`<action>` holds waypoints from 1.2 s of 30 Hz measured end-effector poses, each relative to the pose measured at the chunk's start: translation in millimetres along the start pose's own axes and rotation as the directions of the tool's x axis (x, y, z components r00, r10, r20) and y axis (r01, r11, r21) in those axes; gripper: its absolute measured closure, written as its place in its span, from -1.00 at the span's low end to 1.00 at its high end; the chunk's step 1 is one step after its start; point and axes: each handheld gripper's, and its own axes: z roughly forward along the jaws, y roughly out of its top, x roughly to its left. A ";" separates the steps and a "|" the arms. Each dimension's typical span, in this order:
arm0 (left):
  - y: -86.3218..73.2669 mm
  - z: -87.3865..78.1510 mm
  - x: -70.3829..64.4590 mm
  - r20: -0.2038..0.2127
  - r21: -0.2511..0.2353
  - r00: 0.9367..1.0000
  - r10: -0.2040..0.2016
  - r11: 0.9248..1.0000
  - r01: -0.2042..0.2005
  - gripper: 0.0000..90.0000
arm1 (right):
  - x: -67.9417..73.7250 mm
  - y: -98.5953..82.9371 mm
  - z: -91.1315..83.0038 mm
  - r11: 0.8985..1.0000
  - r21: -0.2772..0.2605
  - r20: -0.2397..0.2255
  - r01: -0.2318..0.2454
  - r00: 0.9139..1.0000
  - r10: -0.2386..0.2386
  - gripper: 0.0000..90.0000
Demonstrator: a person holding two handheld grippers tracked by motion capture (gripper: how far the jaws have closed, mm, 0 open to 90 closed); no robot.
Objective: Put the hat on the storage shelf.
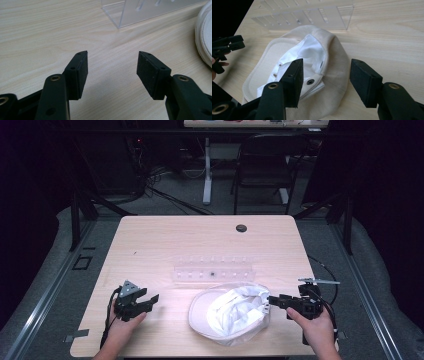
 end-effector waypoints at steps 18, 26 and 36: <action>0.2 -0.5 1.1 -0.002 0.000 1.000 0.000 1.000 0.000 -0.05 | 9.0 -11.4 22.9 0.993 0.109 -0.067 -0.042 0.997 0.049 0.26; 0.3 -0.4 1.2 -0.004 0.001 1.000 0.005 1.000 -0.005 -0.05 | 9.0 -7.2 22.1 0.988 0.150 -0.064 -0.047 0.996 0.057 0.58; 0.2 -0.2 1.4 -0.007 0.001 1.000 0.006 1.000 -0.006 -0.05 | 4.0 26.5 17.1 0.968 0.249 0.004 -0.042 0.999 0.043 0.65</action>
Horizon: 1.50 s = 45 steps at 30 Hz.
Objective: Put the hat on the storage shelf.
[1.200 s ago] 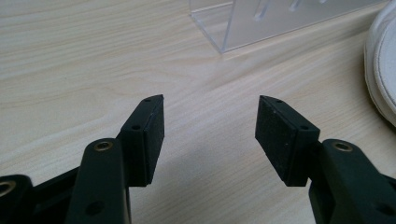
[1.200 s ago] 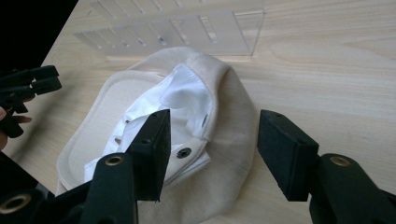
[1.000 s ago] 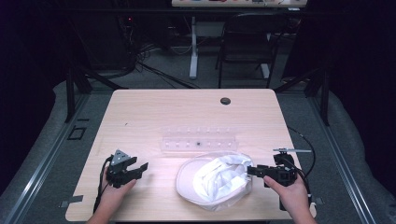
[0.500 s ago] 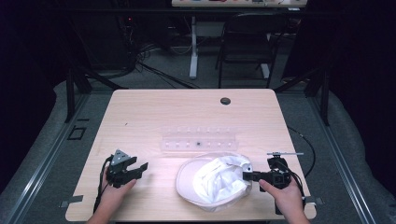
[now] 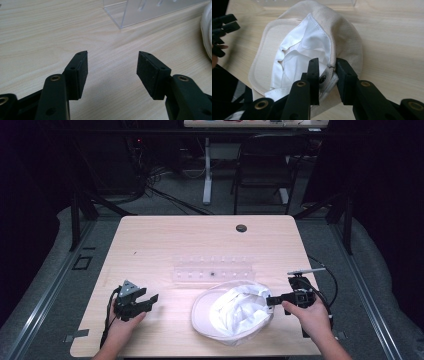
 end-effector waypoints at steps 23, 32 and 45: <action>0.1 1.1 -0.9 -0.005 -0.001 1.000 0.003 1.000 -0.003 -0.04 | 13.6 52.9 -3.2 0.982 0.187 0.218 -0.034 0.976 -0.007 0.77; 0.2 0.3 0.0 -0.003 0.003 1.000 0.004 1.000 -0.004 -0.04 | 22.4 56.8 6.6 0.958 0.270 0.249 -0.093 0.968 0.024 0.63; 0.1 0.5 0.1 -0.002 0.004 1.000 0.005 1.000 -0.005 -0.04 | 15.3 52.1 21.6 0.915 0.356 0.271 -0.189 0.958 0.092 0.49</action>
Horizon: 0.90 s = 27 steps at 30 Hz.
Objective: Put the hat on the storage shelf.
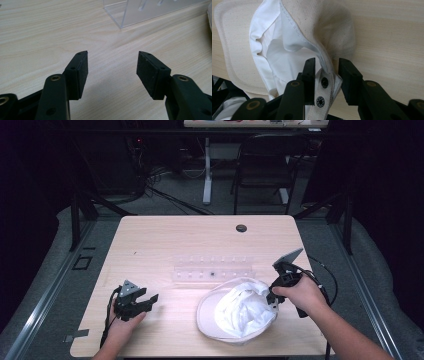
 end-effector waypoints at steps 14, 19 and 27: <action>-0.2 1.2 -0.7 0.000 0.002 1.000 -0.003 1.000 0.003 -0.04 | -12.6 -6.1 9.2 0.999 0.017 -0.101 -0.046 0.994 0.047 0.50; -0.4 1.5 -0.6 -0.005 0.004 1.000 -0.003 1.000 0.003 -0.04 | -9.2 -6.1 1.2 1.000 -0.005 -0.081 -0.023 0.996 0.022 0.72; -0.4 1.2 -0.4 -0.005 0.005 1.000 -0.001 1.000 0.001 -0.04 | 4.1 -6.0 -11.3 1.000 -0.010 -0.007 0.016 1.000 -0.017 0.77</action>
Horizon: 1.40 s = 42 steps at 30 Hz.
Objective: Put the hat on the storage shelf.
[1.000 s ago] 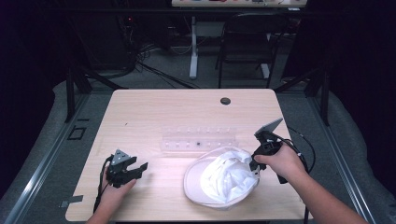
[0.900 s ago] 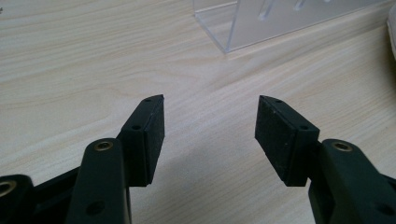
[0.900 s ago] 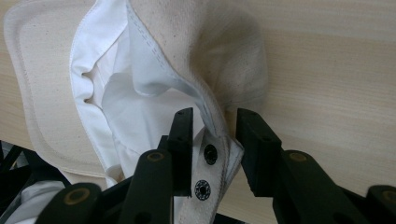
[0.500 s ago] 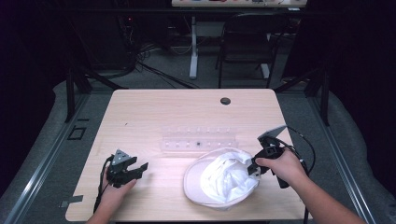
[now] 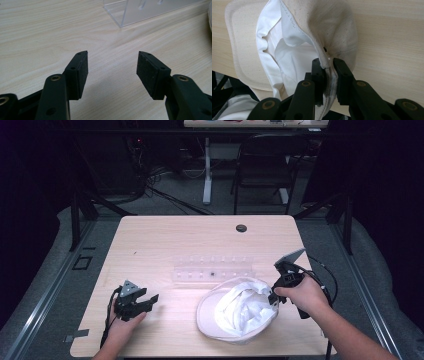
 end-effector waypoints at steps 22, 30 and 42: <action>0.1 -0.2 -0.5 0.007 0.004 1.000 0.002 1.000 -0.002 -0.04 | 48.0 5.1 -74.0 0.999 -0.016 0.182 0.030 0.983 -0.027 0.79; 0.0 -0.3 -0.6 0.009 0.004 1.000 0.003 1.000 -0.003 -0.04 | 57.3 10.1 -92.6 1.000 0.012 0.155 -0.002 0.988 0.000 0.79; 0.3 -0.2 -0.9 0.013 0.014 1.000 0.006 1.000 -0.006 -0.04 | 73.4 14.1 -125.0 1.000 0.003 0.206 -0.013 0.978 0.012 0.79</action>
